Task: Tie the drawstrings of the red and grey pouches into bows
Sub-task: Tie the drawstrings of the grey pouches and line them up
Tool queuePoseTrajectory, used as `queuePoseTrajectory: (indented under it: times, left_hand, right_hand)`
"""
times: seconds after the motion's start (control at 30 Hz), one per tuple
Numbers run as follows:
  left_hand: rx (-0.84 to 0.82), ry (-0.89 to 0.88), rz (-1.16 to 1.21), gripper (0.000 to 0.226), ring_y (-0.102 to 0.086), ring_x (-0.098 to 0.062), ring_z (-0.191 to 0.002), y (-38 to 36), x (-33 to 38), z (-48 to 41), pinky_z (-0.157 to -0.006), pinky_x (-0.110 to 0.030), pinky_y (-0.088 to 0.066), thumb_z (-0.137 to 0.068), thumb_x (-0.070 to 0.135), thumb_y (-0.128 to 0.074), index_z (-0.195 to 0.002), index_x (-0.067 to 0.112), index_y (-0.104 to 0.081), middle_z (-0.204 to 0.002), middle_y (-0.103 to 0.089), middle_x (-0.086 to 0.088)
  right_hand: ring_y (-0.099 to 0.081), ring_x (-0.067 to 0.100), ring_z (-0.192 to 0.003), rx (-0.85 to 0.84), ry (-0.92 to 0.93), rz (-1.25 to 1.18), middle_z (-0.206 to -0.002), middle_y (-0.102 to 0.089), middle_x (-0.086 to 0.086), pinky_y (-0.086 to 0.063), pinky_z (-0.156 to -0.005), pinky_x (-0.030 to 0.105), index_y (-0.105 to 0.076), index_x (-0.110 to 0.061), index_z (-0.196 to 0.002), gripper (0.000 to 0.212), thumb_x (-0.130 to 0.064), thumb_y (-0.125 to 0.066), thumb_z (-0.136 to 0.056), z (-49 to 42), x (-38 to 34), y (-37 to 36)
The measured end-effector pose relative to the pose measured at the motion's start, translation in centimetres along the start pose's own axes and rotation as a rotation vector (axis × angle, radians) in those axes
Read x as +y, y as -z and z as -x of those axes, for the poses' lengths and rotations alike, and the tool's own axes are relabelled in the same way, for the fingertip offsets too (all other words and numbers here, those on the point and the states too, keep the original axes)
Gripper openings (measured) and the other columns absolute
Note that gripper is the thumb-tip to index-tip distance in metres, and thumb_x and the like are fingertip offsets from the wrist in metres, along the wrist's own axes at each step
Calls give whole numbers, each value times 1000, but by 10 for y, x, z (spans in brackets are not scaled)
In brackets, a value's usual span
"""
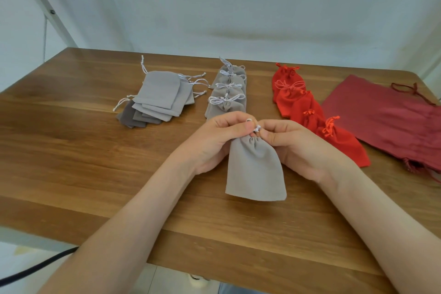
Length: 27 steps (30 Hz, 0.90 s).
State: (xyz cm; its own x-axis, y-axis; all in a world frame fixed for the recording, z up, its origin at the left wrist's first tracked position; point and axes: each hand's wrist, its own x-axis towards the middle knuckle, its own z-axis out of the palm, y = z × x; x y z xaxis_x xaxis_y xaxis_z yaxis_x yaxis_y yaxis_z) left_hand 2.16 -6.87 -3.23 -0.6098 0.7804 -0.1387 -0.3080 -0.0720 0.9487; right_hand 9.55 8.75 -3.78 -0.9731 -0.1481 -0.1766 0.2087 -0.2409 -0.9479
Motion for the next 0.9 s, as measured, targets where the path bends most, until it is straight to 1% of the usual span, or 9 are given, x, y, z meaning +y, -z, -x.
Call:
queuePoseTrajectory:
  times: [0.13, 0.2, 0.3, 0.4, 0.53, 0.6, 0.67, 0.77, 0.9]
  left_hand:
    - [-34, -13, 7, 14, -63, -9, -76, 1, -3, -2, -75, -21, -52, -78, 13, -61, -70, 19, -70, -75, -66, 2]
    - [-40, -9, 0, 14, -63, -8, -76, 3, -4, -3, -75, -21, -51, -80, 13, -62, -69, 19, -70, -75, -66, 3]
    - [-25, 18, -36, 8, -62, -10, -77, 5, -4, -3, -78, -23, -50, -80, 14, -65, -72, 17, -67, -76, -66, 2]
    - [-8, 20, -111, 5, -61, -10, -79, 6, -1, -1, -80, -24, -48, -76, 14, -65, -72, 17, -66, -78, -66, 1]
    - [86, -44, -339, 12, -62, -7, -78, 7, 0, 1, -76, -18, -50, -82, 3, -67, -74, 11, -61, -78, -69, 2]
    - [134, -81, -514, 12, -61, -4, -74, 7, -2, 3, -72, -17, -49, -82, 5, -69, -74, 9, -61, -75, -69, 4]
    - [168, -117, -729, 13, -55, -1, -66, 7, -4, 6, -65, -16, -44, -82, 13, -71, -73, 12, -62, -70, -65, 8]
    - [213, -163, -977, 14, -46, 3, -56, 4, -5, 9, -54, -10, -34, -82, 18, -69, -71, 17, -60, -64, -59, 10]
    - [277, -195, -1234, 14, -47, 0, -61, -5, -7, 3, -55, -11, -36, -88, 17, -60, -77, 20, -53, -67, -51, 11]
  right_hand:
    - [-64, 14, -72, -22, -38, -27, -84, -64, 7, -53, -67, 21, -61, -2, -94, 20, -16, -52, -83, 0, 0, 1]
    - [-63, 13, -70, -13, -41, -16, -82, -63, 7, -52, -65, 20, -61, -3, -89, 15, -13, -50, -87, 0, -1, 0]
    - [-60, 13, -69, 14, -41, 16, -80, -60, 6, -50, -64, 19, -59, -6, -82, 18, -9, -46, -94, -1, 1, 0]
    - [-57, 12, -70, 47, -39, 72, -80, -58, 6, -47, -63, 19, -58, -6, -87, 16, -10, -46, -96, -2, 4, -1]
    - [-45, 19, -74, 173, 8, 324, -79, -52, 8, -36, -64, 27, -57, -10, -85, 17, -14, -47, -98, -6, 10, -4]
    - [-46, 9, -69, 259, 75, 625, -71, -53, -2, -35, -66, 29, -58, -14, -80, 19, -16, -49, -97, -6, 10, -6]
    - [-42, 0, -57, 293, 105, 870, -63, -49, -11, -31, -58, 25, -56, -19, -76, 21, -17, -50, -96, -6, 10, -9]
    - [-42, 2, -57, 311, 137, 994, -63, -46, -10, -27, -54, 25, -53, -19, -77, 19, -16, -48, -96, -7, 12, -13]
    - [-40, 2, -60, 345, 126, 1029, -66, -45, -11, -27, -52, 19, -48, -21, -75, 23, -15, -45, -97, -11, 13, -15]
